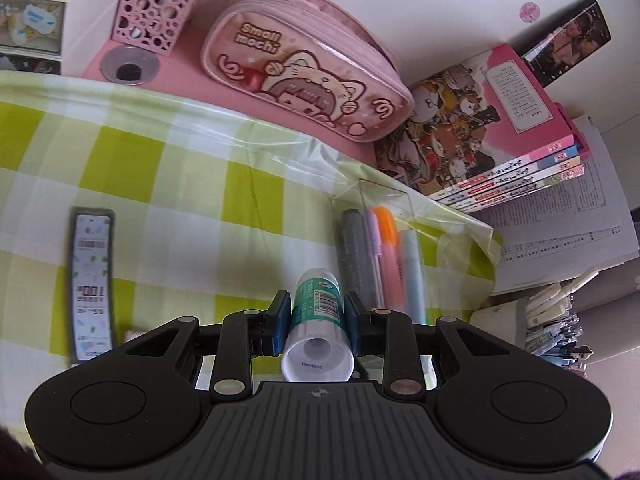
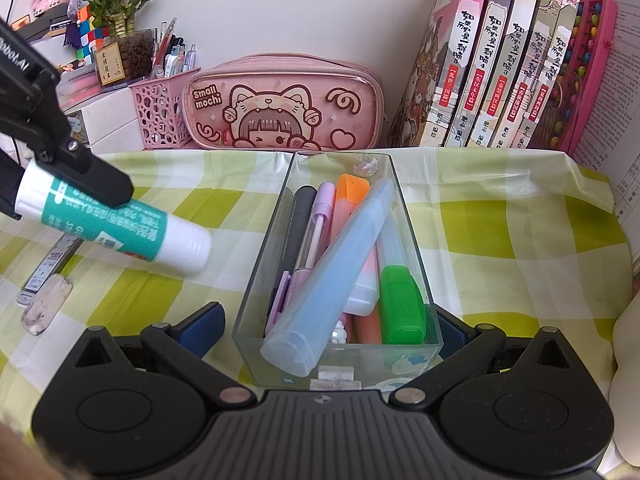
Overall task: Organize stationery
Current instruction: 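Lift the glue stick with the left gripper over the clear box, then lower the glue stick into the box and open the left gripper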
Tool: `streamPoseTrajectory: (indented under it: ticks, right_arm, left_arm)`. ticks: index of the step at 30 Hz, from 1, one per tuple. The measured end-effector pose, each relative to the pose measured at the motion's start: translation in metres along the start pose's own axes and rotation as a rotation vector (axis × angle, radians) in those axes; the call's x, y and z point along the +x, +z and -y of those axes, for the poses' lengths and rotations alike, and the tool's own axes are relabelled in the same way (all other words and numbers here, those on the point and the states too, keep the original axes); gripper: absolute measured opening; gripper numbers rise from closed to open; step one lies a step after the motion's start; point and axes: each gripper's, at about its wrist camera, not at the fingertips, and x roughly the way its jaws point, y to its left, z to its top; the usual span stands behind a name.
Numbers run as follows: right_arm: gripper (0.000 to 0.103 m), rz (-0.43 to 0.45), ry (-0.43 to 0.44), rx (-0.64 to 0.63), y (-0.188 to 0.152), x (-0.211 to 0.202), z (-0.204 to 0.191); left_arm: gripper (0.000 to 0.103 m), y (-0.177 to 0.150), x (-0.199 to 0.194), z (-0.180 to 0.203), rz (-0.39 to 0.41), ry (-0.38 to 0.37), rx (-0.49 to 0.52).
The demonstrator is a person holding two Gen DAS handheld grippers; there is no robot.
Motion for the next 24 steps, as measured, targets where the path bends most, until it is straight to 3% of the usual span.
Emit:
streamPoseTrajectory:
  ticks: [15, 19, 24]
  right_arm:
    - [0.101, 0.000, 0.000, 0.001, 0.000, 0.000, -0.001]
    - [0.101, 0.000, 0.001, 0.001, 0.000, 0.000, -0.001]
    - [0.101, 0.001, 0.001, 0.002, 0.000, 0.000, -0.001]
  left_arm:
    - [0.029, 0.012, 0.016, 0.036, 0.109, -0.053, -0.081]
    - [0.029, 0.011, 0.030, 0.045, 0.078, -0.033, -0.070]
    - [0.025, 0.005, 0.046, 0.055, -0.010, -0.072, -0.026]
